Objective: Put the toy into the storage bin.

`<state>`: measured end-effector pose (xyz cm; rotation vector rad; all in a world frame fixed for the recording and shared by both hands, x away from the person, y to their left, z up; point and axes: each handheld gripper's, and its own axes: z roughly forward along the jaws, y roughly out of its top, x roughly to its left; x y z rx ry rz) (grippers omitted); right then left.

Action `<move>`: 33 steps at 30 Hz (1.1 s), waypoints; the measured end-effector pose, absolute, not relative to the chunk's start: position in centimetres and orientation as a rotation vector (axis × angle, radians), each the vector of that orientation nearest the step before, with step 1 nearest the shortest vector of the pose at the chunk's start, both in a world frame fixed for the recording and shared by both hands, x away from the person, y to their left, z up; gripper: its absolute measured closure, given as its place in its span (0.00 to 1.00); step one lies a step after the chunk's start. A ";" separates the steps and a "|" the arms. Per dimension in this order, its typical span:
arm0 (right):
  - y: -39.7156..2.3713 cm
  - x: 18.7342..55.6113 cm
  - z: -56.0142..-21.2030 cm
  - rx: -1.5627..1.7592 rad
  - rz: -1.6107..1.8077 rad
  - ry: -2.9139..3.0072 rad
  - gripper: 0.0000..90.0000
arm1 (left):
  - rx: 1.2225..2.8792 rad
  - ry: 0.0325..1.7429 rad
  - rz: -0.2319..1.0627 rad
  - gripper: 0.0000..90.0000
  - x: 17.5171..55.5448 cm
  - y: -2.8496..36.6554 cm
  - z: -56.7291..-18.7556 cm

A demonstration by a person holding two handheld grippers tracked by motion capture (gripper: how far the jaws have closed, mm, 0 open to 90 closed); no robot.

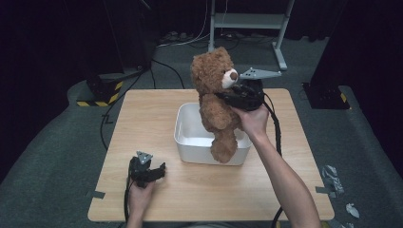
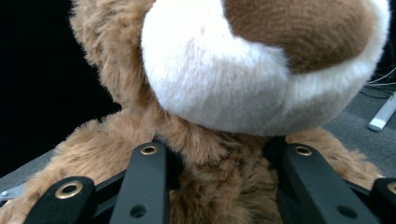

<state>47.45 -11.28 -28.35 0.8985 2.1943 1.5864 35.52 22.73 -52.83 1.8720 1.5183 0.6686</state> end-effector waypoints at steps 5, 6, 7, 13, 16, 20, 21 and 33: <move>-11.1 47.5 -28.6 0.901 1.588 2.198 0.72 | 1.872 1.518 0.669 0.24 35.5 22.7 -52.8; -11.0 47.5 -28.7 0.903 1.591 2.197 0.72 | 1.873 1.518 0.668 0.24 35.5 22.7 -52.8; -11.0 47.5 -28.7 0.904 1.589 2.199 0.72 | 1.873 1.518 0.668 0.24 35.5 22.7 -52.8; -10.8 47.7 -29.4 0.907 1.591 2.205 0.72 | 1.874 1.518 0.670 0.24 35.5 22.7 -52.8; -10.7 47.7 -29.8 0.912 1.594 2.208 0.72 | 1.875 1.516 0.671 0.24 35.5 22.7 -52.8; -10.6 47.8 -30.2 0.907 1.587 2.214 0.72 | 1.876 1.516 0.671 0.24 35.5 22.7 -52.8; -10.5 47.9 -30.3 0.908 1.590 2.211 0.72 | 1.876 1.516 0.670 0.24 35.5 22.7 -52.8; -10.3 48.2 -31.5 0.922 1.588 2.223 0.72 | 1.875 1.516 0.669 0.24 35.5 22.7 -52.8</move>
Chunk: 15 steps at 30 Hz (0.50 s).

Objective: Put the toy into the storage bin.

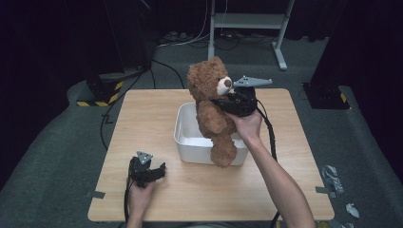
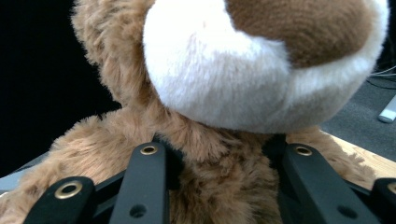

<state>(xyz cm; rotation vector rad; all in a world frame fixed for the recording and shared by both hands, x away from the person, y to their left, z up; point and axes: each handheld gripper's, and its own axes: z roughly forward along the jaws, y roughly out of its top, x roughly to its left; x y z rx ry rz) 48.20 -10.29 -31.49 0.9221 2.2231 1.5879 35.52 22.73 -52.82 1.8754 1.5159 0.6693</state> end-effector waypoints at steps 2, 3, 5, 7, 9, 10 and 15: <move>-10.3 48.2 -31.6 0.924 1.587 2.225 0.72 | 1.876 1.516 0.669 0.24 35.5 22.7 -52.8; -10.3 48.3 -31.7 0.922 1.583 2.227 0.72 | 1.876 1.516 0.669 0.24 35.5 22.7 -52.8; -10.3 48.3 -31.8 0.921 1.582 2.229 0.72 | 1.876 1.516 0.669 0.24 35.5 22.7 -52.8; -10.3 48.3 -31.9 0.926 1.582 2.229 0.72 | 1.876 1.516 0.668 0.24 35.5 22.7 -52.8; -10.4 48.4 -32.1 0.930 1.586 2.226 0.72 | 1.875 1.516 0.670 0.24 35.5 22.7 -52.8; -10.5 48.4 -32.1 0.932 1.587 2.227 0.72 | 1.876 1.516 0.670 0.24 35.5 22.7 -52.8; -10.5 48.4 -32.1 0.928 1.580 2.230 0.72 | 1.876 1.516 0.670 0.24 35.5 22.7 -52.8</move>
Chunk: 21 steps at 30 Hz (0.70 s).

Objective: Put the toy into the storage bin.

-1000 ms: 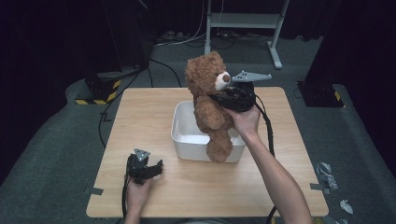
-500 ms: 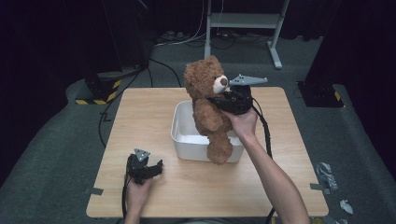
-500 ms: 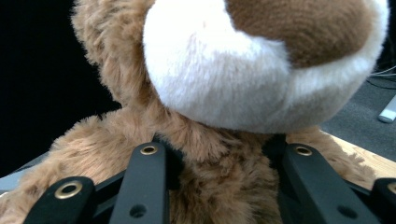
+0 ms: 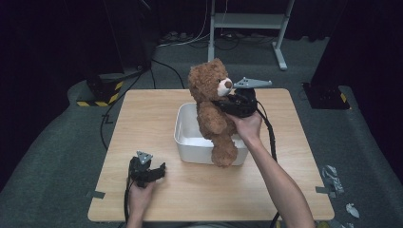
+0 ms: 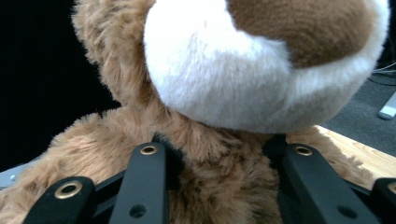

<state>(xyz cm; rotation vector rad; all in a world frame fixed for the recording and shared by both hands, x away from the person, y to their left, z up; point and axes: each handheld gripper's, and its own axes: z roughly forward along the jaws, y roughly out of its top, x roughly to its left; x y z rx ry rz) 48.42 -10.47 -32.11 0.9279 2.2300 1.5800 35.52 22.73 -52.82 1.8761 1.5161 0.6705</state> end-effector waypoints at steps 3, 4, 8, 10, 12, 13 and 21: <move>-10.4 48.5 -32.2 0.924 1.572 2.234 0.72 | 1.875 1.517 0.670 0.24 35.5 22.7 -52.8; -10.4 48.5 -32.3 0.926 1.570 2.238 0.72 | 1.873 1.518 0.668 0.24 35.5 22.7 -52.8; -10.3 48.7 -32.5 0.931 1.562 2.246 0.72 | 1.876 1.516 0.670 0.24 35.5 22.7 -52.8; -10.2 48.7 -32.7 0.937 1.556 2.254 0.72 | 1.876 1.516 0.669 0.24 35.5 22.7 -52.8; -10.1 48.8 -32.7 0.933 1.553 2.256 0.72 | 1.876 1.517 0.669 0.24 35.5 22.8 -52.8; -10.1 48.8 -32.7 0.931 1.551 2.256 0.72 | 1.875 1.516 0.669 0.24 35.5 22.8 -52.8; -10.2 49.0 -33.2 0.943 1.551 2.256 0.72 | 1.876 1.516 0.669 0.24 35.5 22.7 -52.8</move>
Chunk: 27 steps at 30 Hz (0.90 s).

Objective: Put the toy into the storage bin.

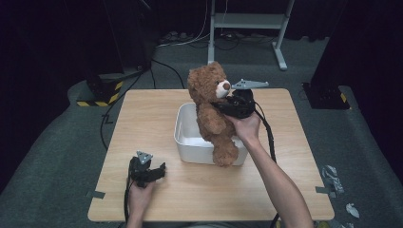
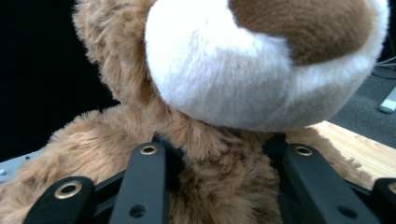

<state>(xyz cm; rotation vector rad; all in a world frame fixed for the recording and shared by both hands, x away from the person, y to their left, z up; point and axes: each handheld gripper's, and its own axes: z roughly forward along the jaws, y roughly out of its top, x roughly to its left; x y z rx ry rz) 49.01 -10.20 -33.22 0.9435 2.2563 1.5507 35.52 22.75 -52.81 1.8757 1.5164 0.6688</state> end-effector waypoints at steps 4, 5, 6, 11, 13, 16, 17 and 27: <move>-10.2 49.2 -33.6 0.959 1.550 2.259 0.72 | 1.873 1.516 0.666 0.24 35.5 22.7 -52.8; -10.2 49.2 -33.7 0.957 1.549 2.260 0.72 | 1.873 1.516 0.666 0.24 35.5 22.7 -52.8; -10.2 49.2 -33.7 0.958 1.548 2.261 0.72 | 1.874 1.516 0.667 0.24 35.5 22.7 -52.8; -10.4 49.4 -34.1 0.976 1.522 2.259 0.72 | 1.870 1.517 0.666 0.24 35.5 22.7 -52.8; -10.6 49.5 -34.3 0.986 1.526 2.263 0.72 | 1.870 1.517 0.667 0.24 35.5 22.7 -52.8; -11.0 49.5 -34.5 1.001 1.525 2.257 0.72 | 1.870 1.517 0.667 0.24 35.5 22.7 -52.8; -11.0 49.5 -34.5 1.001 1.525 2.257 0.72 | 1.870 1.517 0.667 0.24 35.5 22.7 -52.8; -10.8 49.7 -34.9 0.998 1.496 2.267 0.72 | 1.870 1.517 0.667 0.24 35.5 22.7 -52.8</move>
